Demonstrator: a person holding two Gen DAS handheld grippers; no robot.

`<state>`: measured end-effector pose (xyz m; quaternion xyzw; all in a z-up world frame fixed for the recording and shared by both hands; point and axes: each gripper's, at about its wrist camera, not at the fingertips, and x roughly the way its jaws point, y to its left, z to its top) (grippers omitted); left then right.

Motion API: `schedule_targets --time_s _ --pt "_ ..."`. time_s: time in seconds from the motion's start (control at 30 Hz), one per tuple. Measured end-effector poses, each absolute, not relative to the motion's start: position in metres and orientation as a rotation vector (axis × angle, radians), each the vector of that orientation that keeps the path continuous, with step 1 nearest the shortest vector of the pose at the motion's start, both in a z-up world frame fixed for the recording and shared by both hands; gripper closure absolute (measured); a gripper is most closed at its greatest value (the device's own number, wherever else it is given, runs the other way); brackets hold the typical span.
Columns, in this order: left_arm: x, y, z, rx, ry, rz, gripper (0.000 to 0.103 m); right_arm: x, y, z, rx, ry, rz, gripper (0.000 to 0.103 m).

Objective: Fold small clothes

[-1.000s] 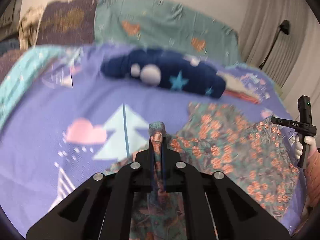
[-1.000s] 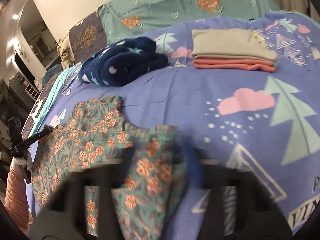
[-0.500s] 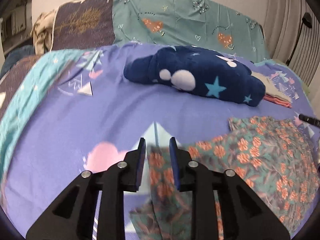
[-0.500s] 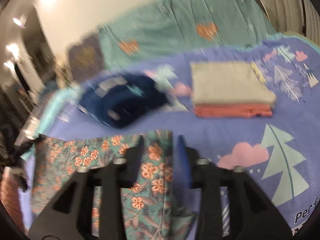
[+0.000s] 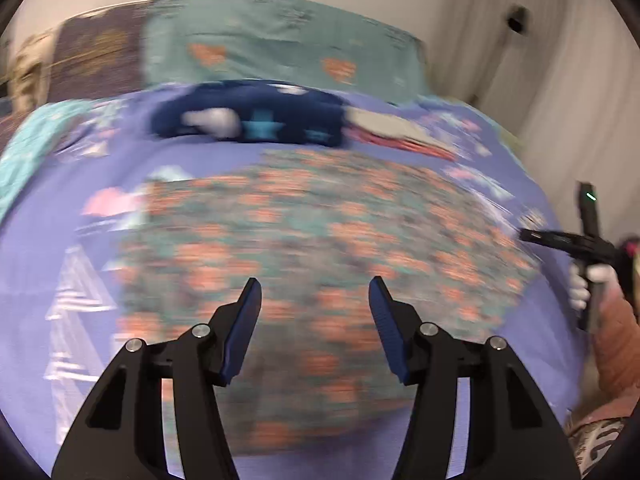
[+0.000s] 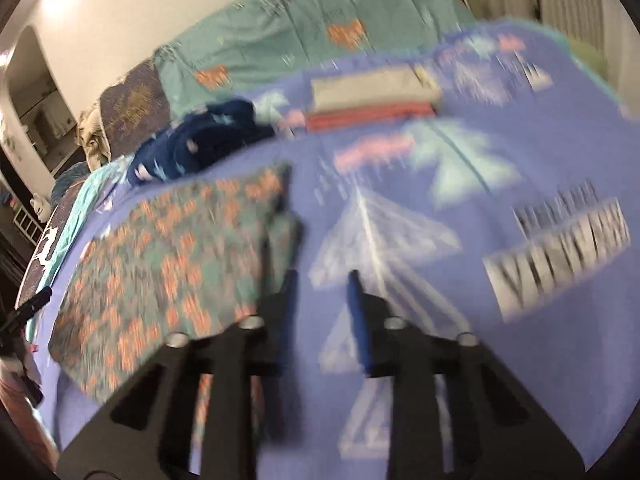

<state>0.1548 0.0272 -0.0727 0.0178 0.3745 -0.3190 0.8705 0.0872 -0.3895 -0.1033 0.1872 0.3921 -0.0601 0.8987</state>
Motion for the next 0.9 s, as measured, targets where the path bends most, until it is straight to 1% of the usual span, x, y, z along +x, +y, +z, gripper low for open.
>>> schedule_targets --time_s 0.03,0.07,0.2,0.23,0.27,0.33,0.4,0.47,0.6,0.63,0.67,0.7,0.77,0.8,0.83,0.9 --pt "0.147 0.010 -0.071 0.061 0.781 -0.705 0.047 0.081 -0.392 -0.106 0.395 0.825 -0.125 0.090" --pt "0.136 -0.015 -0.069 0.099 0.778 -0.747 0.047 0.075 -0.395 -0.108 0.404 0.835 -0.134 0.090" --pt "0.105 -0.113 -0.068 0.172 0.784 -0.893 0.044 0.049 -0.397 -0.109 0.423 0.850 -0.140 0.089" --pt "0.098 -0.135 -0.069 0.187 0.782 -0.921 0.042 0.045 -0.395 -0.109 0.421 0.849 -0.137 0.088" --pt "0.092 -0.151 -0.071 0.204 0.781 -0.931 0.037 0.039 -0.394 -0.109 0.416 0.849 -0.132 0.087" --pt "0.082 -0.188 -0.074 0.249 0.776 -0.943 0.034 0.029 -0.393 -0.110 0.406 0.850 -0.129 0.085" --pt "0.073 -0.225 -0.078 0.304 0.761 -0.962 0.033 0.019 -0.397 -0.109 0.397 0.846 -0.143 0.080" --pt "0.065 -0.255 -0.083 0.367 0.742 -0.953 0.031 0.013 -0.405 -0.109 0.416 0.841 -0.142 0.069" --pt "0.063 -0.292 -0.101 0.448 0.757 -0.884 0.031 0.012 -0.418 -0.103 0.465 0.825 -0.097 0.058" --pt "0.066 -0.295 -0.104 0.453 0.769 -0.868 0.031 0.014 -0.421 -0.101 0.475 0.825 -0.077 0.050" --pt "0.072 -0.296 -0.109 0.443 0.790 -0.853 0.035 0.016 -0.422 -0.100 0.482 0.826 -0.065 0.042" --pt "0.076 -0.295 -0.110 0.430 0.802 -0.842 0.041 0.020 -0.425 -0.100 0.497 0.832 -0.048 0.039" --pt "0.089 -0.288 -0.112 0.385 0.831 -0.831 0.090 0.029 -0.428 -0.100 0.518 0.845 -0.023 0.036" --pt "0.094 -0.284 -0.111 0.340 0.853 -0.851 0.096 0.033 -0.429 -0.100 0.525 0.848 -0.013 0.035" --pt "0.103 -0.272 -0.107 0.247 0.878 -0.878 0.096 0.037 -0.430 -0.099 0.528 0.851 -0.003 0.035" --pt "0.106 -0.262 -0.102 0.176 0.887 -0.884 0.096 0.049 -0.429 -0.098 0.518 0.851 0.020 0.036"
